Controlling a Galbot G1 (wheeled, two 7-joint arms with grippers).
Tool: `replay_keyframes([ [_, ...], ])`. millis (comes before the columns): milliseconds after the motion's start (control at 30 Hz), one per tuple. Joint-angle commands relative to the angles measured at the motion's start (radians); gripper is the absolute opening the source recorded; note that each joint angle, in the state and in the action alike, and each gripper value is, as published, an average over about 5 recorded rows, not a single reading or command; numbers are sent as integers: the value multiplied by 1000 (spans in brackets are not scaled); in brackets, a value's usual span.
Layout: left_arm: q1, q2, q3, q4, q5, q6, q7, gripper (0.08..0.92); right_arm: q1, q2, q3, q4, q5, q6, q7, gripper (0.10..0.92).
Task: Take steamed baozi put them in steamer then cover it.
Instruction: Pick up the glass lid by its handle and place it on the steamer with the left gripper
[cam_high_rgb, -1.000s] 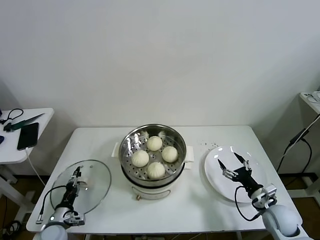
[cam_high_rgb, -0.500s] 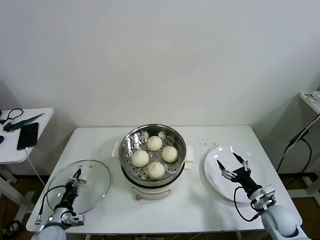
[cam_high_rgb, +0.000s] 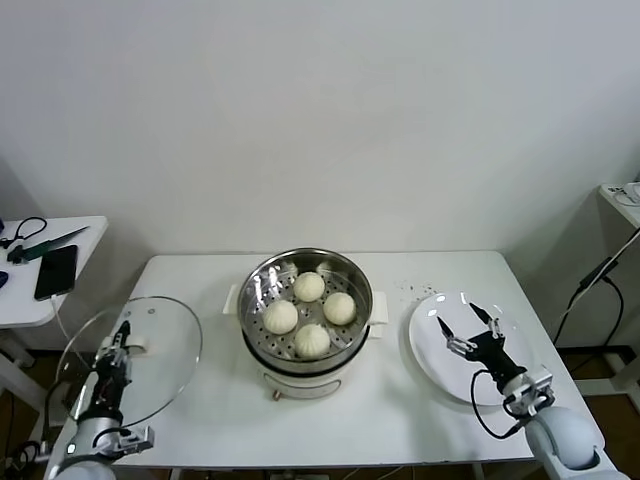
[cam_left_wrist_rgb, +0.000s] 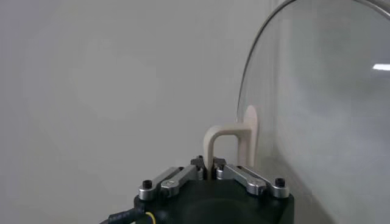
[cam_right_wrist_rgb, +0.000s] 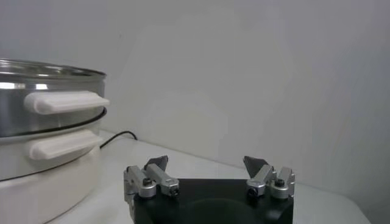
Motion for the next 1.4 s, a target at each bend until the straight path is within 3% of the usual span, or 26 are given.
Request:
replay_keyframes([
  [33, 112, 141, 82, -320, -76, 341, 24, 151, 28, -2, -12, -21, -11, 2, 1, 823],
  [333, -30, 357, 360, -359, -126, 605, 118, 151, 93, -8, -56, -84, -33, 6, -1, 823],
  [533, -196, 387, 585, -343, -94, 710, 219, 151, 125, -4, -65, -122, -49, 10, -1, 823],
  [733, -378, 341, 765, -305, -17, 754, 339, 151, 158, 9, -67, -165, -63, 19, -8, 823],
  [967, -543, 234, 892, -227, 68, 755, 428, 151, 155, 17, -55, -171, -65, 22, -14, 823],
  [1267, -631, 30, 977, -92, 166, 755, 483, 151, 118, 14, -8, -169, -65, 36, -23, 823],
  [1400, -636, -22, 979, -40, 168, 755, 470, 151, 104, 11, 11, -170, -65, 42, -30, 823],
])
